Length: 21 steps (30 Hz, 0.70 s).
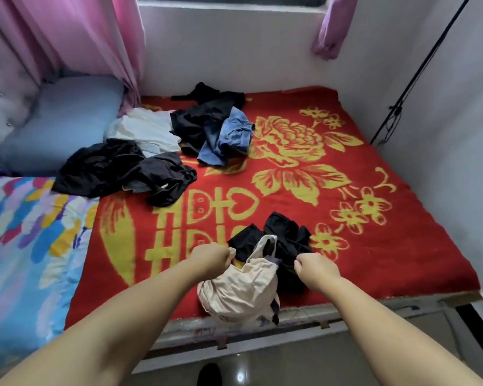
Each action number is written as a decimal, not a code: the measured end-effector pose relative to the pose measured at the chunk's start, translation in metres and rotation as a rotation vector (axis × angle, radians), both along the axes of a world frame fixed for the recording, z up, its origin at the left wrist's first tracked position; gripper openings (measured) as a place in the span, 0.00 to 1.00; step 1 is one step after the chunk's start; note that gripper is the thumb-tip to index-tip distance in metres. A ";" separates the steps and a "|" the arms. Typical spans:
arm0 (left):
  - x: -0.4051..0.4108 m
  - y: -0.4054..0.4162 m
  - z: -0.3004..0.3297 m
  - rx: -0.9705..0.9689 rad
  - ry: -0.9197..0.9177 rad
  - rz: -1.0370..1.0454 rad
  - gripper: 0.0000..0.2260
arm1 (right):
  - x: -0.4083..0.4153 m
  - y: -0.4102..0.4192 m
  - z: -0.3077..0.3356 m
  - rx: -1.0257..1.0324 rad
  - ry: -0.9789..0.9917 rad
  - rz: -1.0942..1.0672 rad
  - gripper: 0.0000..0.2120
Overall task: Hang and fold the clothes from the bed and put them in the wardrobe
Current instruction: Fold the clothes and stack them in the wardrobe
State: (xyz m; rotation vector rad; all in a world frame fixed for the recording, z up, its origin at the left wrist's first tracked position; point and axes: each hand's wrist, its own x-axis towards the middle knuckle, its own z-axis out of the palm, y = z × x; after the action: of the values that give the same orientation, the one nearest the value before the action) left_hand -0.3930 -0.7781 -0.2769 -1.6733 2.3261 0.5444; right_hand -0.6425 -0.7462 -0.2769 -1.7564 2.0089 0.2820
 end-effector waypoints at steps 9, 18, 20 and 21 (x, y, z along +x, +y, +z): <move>-0.084 -0.072 -0.061 0.181 0.007 -0.074 0.11 | -0.072 -0.071 -0.063 0.201 0.004 -0.035 0.14; -0.203 -0.136 -0.139 0.344 0.213 0.039 0.08 | -0.137 -0.170 -0.152 0.273 -0.074 0.065 0.12; -0.221 -0.141 -0.173 0.346 0.200 0.052 0.13 | -0.143 -0.177 -0.188 0.303 -0.118 0.035 0.16; -0.227 -0.141 -0.190 0.337 0.158 0.045 0.19 | -0.143 -0.177 -0.206 0.336 -0.143 0.016 0.20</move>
State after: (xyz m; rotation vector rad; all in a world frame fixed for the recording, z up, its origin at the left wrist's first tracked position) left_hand -0.6203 -0.9189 -0.4672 -1.5739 2.1489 1.0470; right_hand -0.7852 -0.9230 -0.4825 -1.5364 1.7322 0.4571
